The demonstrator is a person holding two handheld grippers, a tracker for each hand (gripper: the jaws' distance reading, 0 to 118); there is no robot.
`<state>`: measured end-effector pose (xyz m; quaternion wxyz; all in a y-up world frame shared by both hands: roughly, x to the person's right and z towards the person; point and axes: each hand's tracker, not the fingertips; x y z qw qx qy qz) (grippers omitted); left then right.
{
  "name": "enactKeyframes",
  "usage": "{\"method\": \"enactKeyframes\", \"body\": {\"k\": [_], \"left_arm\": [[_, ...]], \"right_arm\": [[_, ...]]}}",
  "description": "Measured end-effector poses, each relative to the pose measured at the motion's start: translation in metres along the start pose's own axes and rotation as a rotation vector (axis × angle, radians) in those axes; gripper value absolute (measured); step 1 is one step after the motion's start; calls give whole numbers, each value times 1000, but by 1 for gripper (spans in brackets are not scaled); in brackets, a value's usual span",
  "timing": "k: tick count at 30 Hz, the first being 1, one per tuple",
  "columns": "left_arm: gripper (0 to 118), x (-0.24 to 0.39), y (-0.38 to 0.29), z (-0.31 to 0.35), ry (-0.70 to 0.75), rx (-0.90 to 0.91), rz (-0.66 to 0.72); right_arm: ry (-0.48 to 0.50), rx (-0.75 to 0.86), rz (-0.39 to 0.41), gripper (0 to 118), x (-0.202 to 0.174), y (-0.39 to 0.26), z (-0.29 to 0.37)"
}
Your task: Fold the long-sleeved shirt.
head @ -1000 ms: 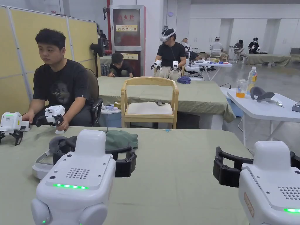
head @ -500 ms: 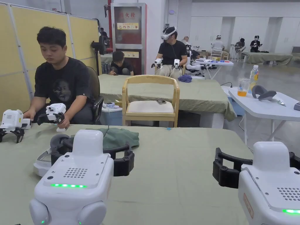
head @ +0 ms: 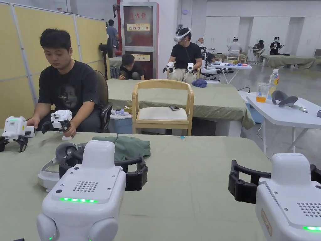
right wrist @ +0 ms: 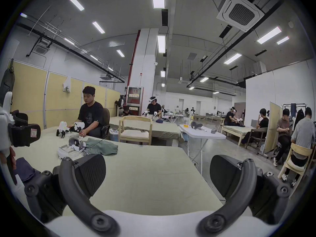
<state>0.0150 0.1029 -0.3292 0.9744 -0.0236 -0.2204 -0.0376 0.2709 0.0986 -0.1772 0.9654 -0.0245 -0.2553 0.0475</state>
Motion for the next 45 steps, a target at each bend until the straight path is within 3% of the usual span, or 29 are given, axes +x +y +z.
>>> {"method": "enactKeyframes", "body": {"k": [22, 27, 33, 45], "left_arm": [[118, 4, 15, 2, -45, -142, 28], [118, 0, 34, 9, -57, -235, 223], [118, 6, 40, 10, -11, -191, 74], [118, 5, 26, 5, -50, -201, 94]], "right_arm": [[22, -22, 14, 118, -1, -8, -2], [27, -29, 13, 118, -1, -9, -2], [19, -38, 13, 118, 2, -11, -3], [1, -29, 35, 118, -1, -10, -4]]}}
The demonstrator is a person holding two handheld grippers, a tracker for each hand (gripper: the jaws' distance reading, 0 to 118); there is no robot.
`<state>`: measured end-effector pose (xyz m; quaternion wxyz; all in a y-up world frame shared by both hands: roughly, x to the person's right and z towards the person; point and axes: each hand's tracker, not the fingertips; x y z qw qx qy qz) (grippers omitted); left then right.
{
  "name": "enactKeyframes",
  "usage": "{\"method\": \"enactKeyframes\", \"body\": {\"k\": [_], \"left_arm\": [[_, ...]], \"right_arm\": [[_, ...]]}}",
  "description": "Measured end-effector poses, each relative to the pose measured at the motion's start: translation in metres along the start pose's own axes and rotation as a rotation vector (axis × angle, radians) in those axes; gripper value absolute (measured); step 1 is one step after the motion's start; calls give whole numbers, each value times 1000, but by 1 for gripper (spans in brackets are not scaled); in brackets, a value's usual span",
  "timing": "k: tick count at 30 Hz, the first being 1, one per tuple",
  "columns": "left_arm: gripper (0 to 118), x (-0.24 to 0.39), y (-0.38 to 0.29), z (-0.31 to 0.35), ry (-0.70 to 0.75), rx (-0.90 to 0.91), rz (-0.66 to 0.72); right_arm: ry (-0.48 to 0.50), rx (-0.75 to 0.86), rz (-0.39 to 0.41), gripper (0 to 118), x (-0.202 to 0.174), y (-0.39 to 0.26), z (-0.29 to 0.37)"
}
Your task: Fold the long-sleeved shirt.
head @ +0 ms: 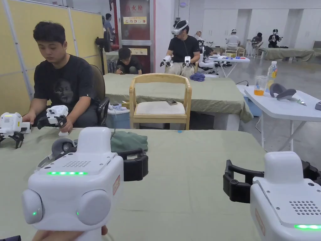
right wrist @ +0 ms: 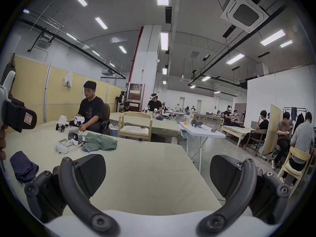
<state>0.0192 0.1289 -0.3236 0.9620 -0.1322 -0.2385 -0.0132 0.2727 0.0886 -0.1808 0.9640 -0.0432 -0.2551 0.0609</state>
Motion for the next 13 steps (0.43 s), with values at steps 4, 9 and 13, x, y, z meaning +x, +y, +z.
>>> {"method": "enactKeyframes", "body": {"k": [4, 9, 13], "left_arm": [[118, -2, 0, -4, 24, -9, 3], [118, -6, -8, -6, 13, 23, 5], [118, -11, -8, -6, -9, -1, 0]], "right_arm": [[3, -9, -17, 118, 0, -2, -1], [-2, -11, -3, 118, -1, -4, -2], [-1, -15, -7, 118, -1, -5, -2]]}}
